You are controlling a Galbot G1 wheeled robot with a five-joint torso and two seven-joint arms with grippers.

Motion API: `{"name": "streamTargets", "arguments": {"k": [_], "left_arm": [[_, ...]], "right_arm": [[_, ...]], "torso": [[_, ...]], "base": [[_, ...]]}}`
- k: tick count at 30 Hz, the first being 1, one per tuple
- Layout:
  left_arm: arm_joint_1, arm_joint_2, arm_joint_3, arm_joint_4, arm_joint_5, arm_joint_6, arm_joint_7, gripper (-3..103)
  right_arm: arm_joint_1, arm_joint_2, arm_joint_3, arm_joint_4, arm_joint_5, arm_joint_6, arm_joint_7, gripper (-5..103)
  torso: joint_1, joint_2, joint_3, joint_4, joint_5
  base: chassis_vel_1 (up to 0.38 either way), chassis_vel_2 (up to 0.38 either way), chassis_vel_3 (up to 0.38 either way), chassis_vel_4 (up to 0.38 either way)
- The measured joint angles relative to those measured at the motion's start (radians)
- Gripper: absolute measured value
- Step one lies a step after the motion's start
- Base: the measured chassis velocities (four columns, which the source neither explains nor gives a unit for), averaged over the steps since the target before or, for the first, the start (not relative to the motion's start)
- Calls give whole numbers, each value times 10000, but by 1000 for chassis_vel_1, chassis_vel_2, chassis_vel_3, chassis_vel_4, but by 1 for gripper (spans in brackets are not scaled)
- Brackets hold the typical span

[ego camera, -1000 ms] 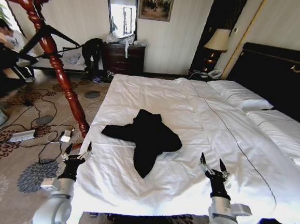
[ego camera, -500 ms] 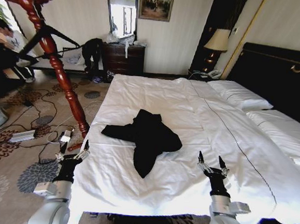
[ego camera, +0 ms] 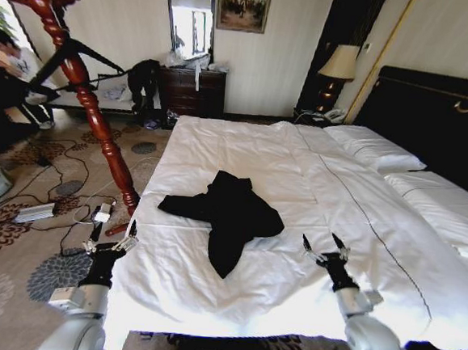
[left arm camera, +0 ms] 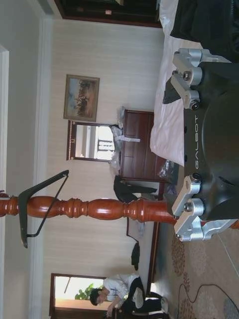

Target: Pick up the clothes from the bed and hang them on the clothes hanger.

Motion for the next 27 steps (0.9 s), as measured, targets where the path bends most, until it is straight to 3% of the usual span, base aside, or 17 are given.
{"name": "streamTargets", "arguments": {"k": [4, 8, 14, 18, 23, 27], "left_arm": [[108, -103, -153, -115, 27, 27, -102, 100], [165, -152, -260, -142, 28, 65, -151, 100], [65, -288, -291, -35, 67, 127, -202, 100], [56, -320, -303, 55, 104, 140, -213, 100], [-20, -241, -441, 236, 44, 187, -286, 100], [-79, -220, -452, 331, 20, 210, -323, 100]], "right_arm": [[1290, -1023, -1271, -911, 695, -227, -402, 100], [2340, -1119, -2496, -1748, 679, -222, -957, 100], [4347, -487, -4347, -3177, 512, 32, -1528, 100], [5227, -43, -5005, -3793, 523, 107, -1571, 100], [6425, 616, -5829, -4695, 471, -28, -1199, 100], [6827, 759, -6036, -4927, 499, -235, -802, 100]], "torso": [[1, 0, 0, -4, -4], [0, 0, 0, -5, -2], [1, 0, 0, -4, -3], [1, -1, 1, -1, -3], [1, -1, 0, -2, -4], [1, 0, 0, -4, -3]], "base": [[0, 0, 0, 0], [0, 0, 0, 0], [0, 0, 0, 0], [0, 0, 0, 0], [0, 0, 0, 0], [0, 0, 0, 0]]}}
